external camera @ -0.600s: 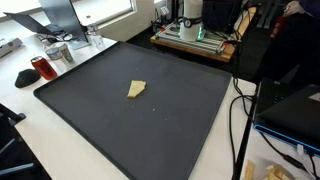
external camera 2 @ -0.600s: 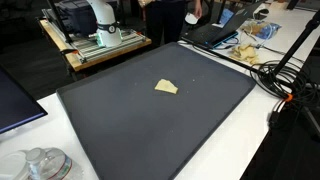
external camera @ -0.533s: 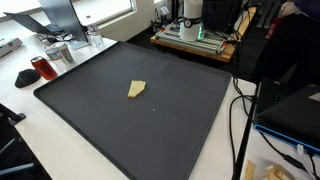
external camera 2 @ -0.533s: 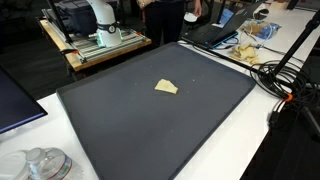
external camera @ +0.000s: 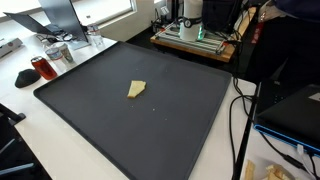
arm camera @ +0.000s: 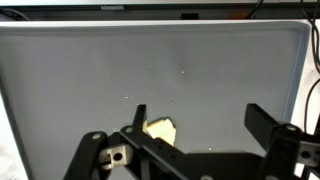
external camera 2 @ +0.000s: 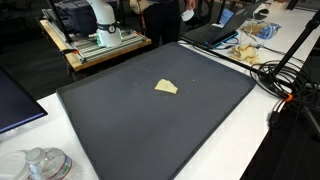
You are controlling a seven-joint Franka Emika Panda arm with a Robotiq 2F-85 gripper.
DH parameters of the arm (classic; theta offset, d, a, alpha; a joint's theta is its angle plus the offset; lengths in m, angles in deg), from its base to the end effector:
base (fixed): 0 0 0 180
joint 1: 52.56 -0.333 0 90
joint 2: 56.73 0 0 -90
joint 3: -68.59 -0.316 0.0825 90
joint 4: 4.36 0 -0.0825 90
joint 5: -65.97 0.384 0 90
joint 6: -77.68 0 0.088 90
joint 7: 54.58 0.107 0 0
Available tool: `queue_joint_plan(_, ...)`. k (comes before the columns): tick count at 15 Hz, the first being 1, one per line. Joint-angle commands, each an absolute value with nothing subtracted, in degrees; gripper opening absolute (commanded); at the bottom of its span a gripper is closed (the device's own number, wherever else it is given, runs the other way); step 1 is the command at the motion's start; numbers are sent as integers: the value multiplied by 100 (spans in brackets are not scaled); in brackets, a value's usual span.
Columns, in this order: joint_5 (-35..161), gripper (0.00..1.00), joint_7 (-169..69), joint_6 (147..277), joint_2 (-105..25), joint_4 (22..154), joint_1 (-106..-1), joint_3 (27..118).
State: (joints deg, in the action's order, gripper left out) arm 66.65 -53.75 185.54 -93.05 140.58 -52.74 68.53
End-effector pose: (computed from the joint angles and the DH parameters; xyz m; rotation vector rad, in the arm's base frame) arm 0.3561 0.0024 0.4839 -3.1309 0.0223 0.0209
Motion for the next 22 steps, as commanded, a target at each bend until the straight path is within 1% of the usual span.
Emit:
queue_joint_plan(1,6667,100,-5380,18540,-9302,14046,-5266,6848)
queue_joint_plan(8,6710,100,-5373,18610,-9329,14139,-5330,6795)
queue_joint_plan(13,7549,100,-5752,18284,-9719,14501,-6226,6453)
queue_joint_plan(18,8488,100,-6098,18261,-9770,14627,-7296,5950)
queue_joint_plan(19,8203,100,-5865,18312,-9586,14510,-6977,5979)
queue_joint_plan(22,8360,100,-5901,18295,-9630,14527,-7258,5828)
